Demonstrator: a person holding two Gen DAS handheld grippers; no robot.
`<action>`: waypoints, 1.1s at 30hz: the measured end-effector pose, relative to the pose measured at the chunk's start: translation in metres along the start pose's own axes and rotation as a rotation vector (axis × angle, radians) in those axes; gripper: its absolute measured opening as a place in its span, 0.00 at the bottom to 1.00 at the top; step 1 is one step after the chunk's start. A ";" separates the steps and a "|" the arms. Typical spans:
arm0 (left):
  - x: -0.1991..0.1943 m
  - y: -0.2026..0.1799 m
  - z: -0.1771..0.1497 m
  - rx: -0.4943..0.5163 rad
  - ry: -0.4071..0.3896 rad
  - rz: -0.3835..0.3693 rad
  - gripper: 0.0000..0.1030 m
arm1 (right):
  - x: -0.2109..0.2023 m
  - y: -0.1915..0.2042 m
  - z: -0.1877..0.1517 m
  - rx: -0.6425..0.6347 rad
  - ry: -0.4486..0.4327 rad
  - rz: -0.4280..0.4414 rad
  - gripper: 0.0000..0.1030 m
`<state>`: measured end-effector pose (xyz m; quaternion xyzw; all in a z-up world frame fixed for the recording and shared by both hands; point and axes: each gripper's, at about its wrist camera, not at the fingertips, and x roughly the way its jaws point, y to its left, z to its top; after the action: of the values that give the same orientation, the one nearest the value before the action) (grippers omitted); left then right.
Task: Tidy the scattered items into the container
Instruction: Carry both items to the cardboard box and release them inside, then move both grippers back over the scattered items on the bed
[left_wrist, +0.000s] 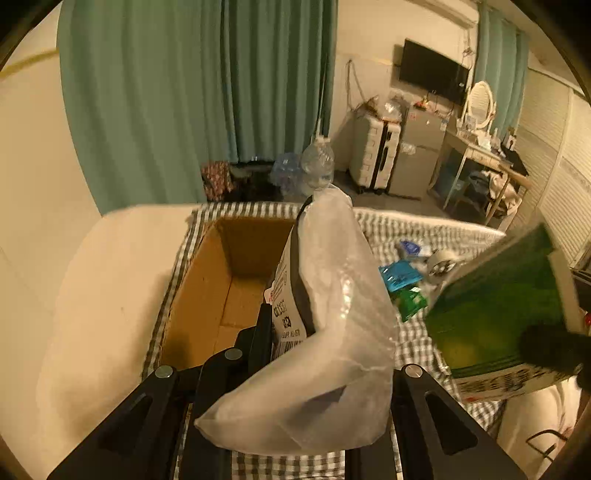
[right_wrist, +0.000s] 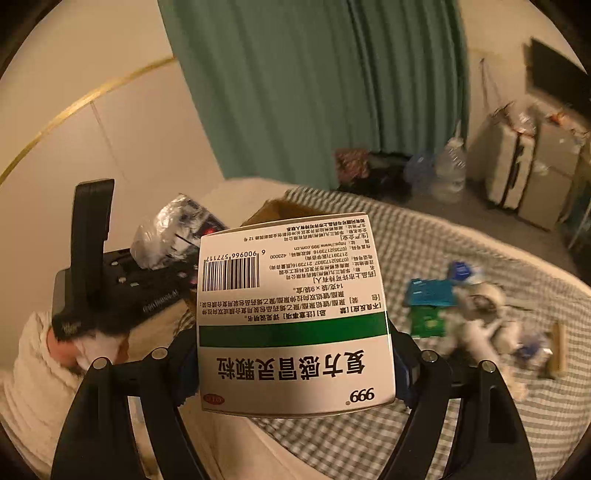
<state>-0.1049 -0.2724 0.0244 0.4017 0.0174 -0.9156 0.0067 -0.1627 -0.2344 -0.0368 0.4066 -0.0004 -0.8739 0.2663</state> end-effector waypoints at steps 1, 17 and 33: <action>0.002 0.009 -0.009 -0.006 0.009 0.004 0.16 | 0.018 0.002 0.003 0.005 0.020 0.012 0.77; 0.050 0.057 -0.052 0.019 0.072 0.067 0.84 | 0.132 -0.003 0.014 0.186 0.138 0.086 0.92; -0.079 -0.057 -0.006 0.062 -0.133 -0.069 0.96 | -0.076 -0.062 -0.029 0.116 -0.148 -0.275 0.92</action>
<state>-0.0485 -0.2151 0.0796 0.3393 0.0023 -0.9400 -0.0364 -0.1306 -0.1397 -0.0156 0.3519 -0.0146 -0.9282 0.1195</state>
